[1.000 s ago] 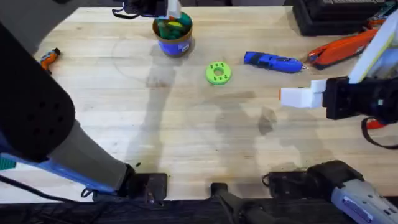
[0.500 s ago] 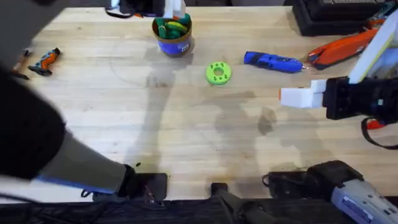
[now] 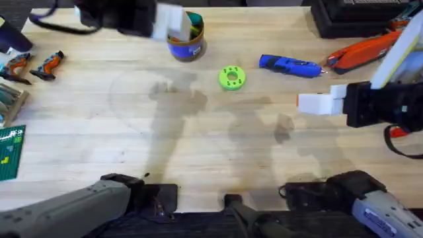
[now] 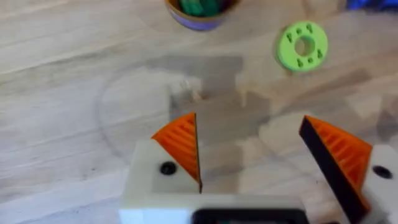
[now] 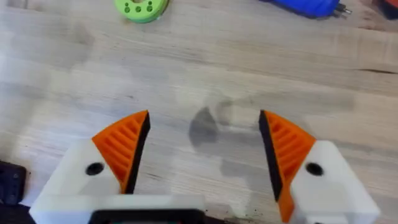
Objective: Pick up the gripper from the table and insert it into the empty holder that is missing its gripper. Then pick up a screw, insert it into the mounting hole, and use the screwdriver to tighten it. Finally, clean up the table by picking up the vegetable and placing it into the bucket.
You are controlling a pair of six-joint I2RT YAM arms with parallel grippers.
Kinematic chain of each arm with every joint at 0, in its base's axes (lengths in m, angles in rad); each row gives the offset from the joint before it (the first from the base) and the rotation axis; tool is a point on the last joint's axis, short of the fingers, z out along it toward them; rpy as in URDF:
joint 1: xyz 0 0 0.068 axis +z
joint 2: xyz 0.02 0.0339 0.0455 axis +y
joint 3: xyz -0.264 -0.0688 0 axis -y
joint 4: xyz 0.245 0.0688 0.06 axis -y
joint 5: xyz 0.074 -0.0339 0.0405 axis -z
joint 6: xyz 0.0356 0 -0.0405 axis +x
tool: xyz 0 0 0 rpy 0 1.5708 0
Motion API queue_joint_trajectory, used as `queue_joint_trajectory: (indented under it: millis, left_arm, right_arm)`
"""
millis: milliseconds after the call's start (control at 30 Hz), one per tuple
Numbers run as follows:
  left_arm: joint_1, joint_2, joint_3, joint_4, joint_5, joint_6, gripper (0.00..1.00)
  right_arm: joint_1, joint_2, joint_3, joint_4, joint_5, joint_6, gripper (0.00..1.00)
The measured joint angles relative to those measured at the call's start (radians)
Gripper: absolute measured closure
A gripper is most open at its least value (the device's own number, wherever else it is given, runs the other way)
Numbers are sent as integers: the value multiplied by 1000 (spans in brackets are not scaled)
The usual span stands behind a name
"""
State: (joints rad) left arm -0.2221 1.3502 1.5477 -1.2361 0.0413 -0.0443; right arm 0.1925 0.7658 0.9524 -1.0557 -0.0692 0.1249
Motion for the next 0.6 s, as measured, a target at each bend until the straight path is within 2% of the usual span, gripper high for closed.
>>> queue_joint_trajectory:
  millis: [133,233,433,600]
  left_arm:
    - [-71,-58,-106,-5,-2,-2,16]
    - [-103,-90,-211,2,-2,-26,16]
    - [-131,-158,-413,47,-2,-90,16]
    - [-133,-242,-474,58,-2,-126,15]
  right_arm:
    - [0,0,0,0,0,0,12]
    - [0,0,0,0,0,2,12]
    - [0,0,0,0,0,2,12]
    - [0,0,0,-4,0,2,12]
